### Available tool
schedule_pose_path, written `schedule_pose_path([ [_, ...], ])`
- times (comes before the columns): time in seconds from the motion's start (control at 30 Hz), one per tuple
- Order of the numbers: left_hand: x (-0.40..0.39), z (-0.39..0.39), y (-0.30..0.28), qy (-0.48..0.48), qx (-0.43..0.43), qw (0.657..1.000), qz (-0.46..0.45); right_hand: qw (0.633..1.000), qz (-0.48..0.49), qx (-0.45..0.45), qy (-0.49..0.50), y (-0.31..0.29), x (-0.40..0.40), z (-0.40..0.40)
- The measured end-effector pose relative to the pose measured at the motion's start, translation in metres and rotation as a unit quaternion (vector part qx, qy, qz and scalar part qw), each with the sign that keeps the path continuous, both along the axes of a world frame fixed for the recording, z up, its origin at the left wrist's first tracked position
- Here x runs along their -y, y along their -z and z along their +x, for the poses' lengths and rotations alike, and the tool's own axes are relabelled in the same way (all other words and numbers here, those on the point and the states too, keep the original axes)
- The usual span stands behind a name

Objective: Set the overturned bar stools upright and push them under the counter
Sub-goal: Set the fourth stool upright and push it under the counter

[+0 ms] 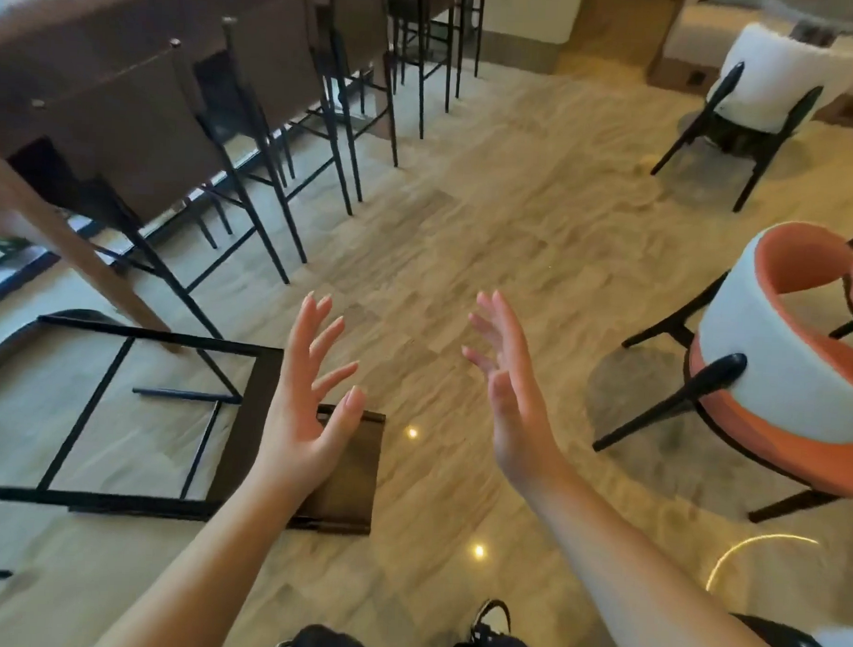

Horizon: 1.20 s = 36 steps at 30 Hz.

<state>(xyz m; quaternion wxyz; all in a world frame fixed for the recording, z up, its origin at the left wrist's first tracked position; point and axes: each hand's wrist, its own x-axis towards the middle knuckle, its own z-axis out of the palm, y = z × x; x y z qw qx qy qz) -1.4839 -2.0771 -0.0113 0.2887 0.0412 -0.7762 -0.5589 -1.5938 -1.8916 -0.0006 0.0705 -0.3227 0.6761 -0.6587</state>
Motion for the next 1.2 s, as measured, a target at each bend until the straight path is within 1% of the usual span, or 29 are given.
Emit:
schedule_pose_path([
  [0.13, -0.013, -0.013, -0.003, -0.064, 0.033, 0.997, -0.011, 0.998, 0.01, 0.007, -0.066, 0.0, 0.006, -0.043],
  [0.3, 0.005, -0.02, 0.006, -0.153, 0.03, 0.988, 0.015, 0.986, 0.02, 0.006, -0.165, 0.012, 0.057, -0.076],
  [0.37, 0.016, -0.02, 0.012, -0.197, 0.014, 0.98, 0.032, 0.977, 0.029, 0.008, -0.211, 0.018, 0.084, -0.083],
  [0.5, 0.039, -0.025, 0.03, -0.279, -0.02, 0.958, 0.059, 0.961, 0.042, -0.029, -0.272, 0.026, 0.139, -0.109],
  [0.63, 0.054, -0.029, 0.042, -0.342, -0.004, 0.937, 0.072, 0.95, 0.037, -0.035, -0.309, 0.031, 0.181, -0.141],
  [0.8, 0.075, -0.035, 0.054, -0.419, 0.042, 0.904, 0.077, 0.926, 0.057, 0.012, -0.372, 0.051, 0.233, -0.159],
  [0.9, 0.088, -0.04, 0.067, -0.465, 0.043, 0.88, 0.084, 0.903, 0.074, -0.003, -0.423, 0.07, 0.265, -0.168],
  [1.0, 0.096, -0.055, 0.086, -0.511, 0.045, 0.854, 0.088, 0.876, 0.088, 0.033, -0.472, 0.093, 0.304, -0.182],
  [1.13, 0.105, -0.079, 0.111, -0.57, 0.042, 0.815, 0.096, 0.835, 0.104, 0.035, -0.539, 0.126, 0.347, -0.195],
  [1.2, 0.107, -0.088, 0.125, -0.599, 0.045, 0.793, 0.108, 0.826, 0.109, 0.046, -0.551, 0.142, 0.359, -0.199],
])
